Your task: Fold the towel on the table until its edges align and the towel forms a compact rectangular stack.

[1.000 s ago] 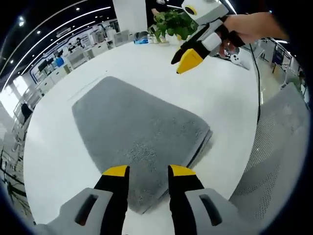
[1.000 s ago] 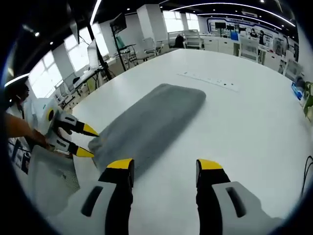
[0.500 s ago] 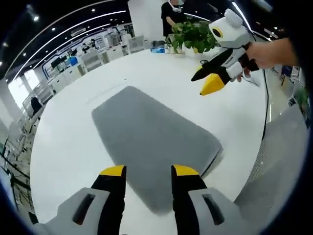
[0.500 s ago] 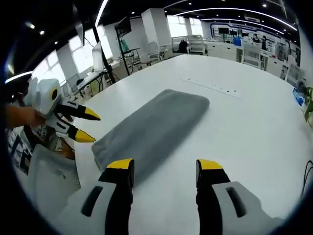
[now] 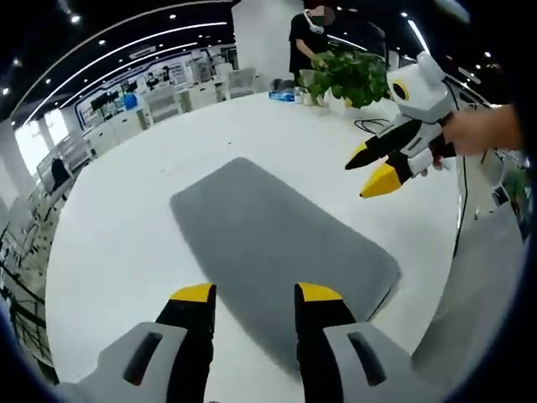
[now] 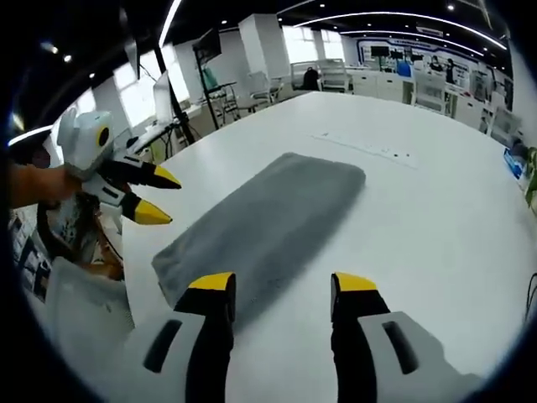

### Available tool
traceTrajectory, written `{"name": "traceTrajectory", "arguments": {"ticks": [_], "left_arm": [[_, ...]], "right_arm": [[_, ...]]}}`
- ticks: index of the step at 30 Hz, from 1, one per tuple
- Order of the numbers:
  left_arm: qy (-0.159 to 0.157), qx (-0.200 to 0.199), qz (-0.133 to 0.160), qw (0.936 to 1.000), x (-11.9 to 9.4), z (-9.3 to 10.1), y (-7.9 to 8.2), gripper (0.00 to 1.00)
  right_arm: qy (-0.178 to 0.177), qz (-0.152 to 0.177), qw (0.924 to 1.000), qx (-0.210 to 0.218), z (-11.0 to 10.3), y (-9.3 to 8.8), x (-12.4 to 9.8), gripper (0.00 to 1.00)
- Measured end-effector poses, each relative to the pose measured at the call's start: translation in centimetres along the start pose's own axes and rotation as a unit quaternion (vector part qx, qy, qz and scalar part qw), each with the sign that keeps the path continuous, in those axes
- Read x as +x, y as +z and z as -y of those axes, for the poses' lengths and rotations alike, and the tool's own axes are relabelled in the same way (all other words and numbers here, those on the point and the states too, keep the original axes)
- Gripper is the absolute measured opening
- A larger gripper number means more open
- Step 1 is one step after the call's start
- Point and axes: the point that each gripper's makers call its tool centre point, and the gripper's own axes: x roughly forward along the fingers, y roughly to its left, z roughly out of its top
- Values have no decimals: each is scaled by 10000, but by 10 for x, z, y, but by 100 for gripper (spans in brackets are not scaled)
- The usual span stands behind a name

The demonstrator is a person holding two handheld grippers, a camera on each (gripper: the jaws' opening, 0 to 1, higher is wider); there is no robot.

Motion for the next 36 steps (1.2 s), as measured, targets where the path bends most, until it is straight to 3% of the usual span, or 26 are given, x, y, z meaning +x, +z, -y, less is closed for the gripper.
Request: {"name": "traceTrajectory", "arguments": {"ticks": [7,20,29,36], "left_arm": [[-186,152,-49,9997,15,-9,-6,36],[-412,173,-103,9989,33,-15,-8,36],[-526,-11,-195,9984,49,-27,-25,34],[-711,13,-236,9972,60,-24,-35,31]], "right_arm": [[-227,27,9997,34,-1,2,15,28],[-282,-23,9995,159,-2,6,32,26],[-348,-274,9990,-11,-5,1,55,22],[-420,-512,9977,-123,5,-8,75,19]]}}
